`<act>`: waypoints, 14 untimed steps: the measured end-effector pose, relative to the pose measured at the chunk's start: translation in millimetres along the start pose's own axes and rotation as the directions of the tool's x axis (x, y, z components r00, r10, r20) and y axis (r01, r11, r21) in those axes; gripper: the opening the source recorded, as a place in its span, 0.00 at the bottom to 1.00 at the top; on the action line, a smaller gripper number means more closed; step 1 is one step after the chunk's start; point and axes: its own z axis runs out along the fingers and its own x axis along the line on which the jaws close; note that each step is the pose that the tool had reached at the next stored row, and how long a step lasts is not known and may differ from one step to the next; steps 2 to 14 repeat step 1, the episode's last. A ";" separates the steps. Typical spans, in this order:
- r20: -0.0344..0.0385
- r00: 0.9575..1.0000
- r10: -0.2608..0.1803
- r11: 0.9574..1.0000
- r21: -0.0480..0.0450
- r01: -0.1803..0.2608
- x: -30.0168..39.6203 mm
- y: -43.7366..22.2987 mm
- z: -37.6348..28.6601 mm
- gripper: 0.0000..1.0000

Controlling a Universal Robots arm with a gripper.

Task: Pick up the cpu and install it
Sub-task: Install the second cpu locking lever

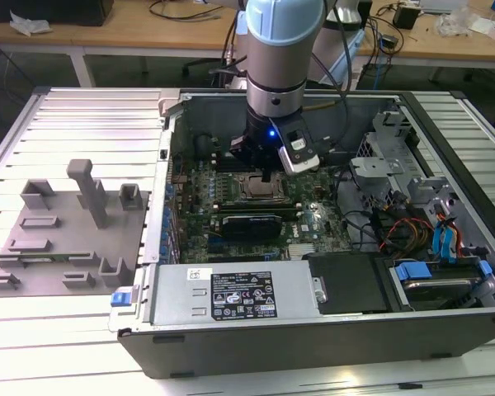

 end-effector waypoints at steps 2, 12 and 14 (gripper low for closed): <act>0.000 1.000 0.000 1.000 0.000 0.000 0.0 0.0 0.0 0.11; 0.000 1.000 0.000 1.000 0.000 0.000 0.0 0.0 0.0 0.11; 0.000 1.000 0.000 1.000 0.000 0.000 0.0 0.0 0.0 0.11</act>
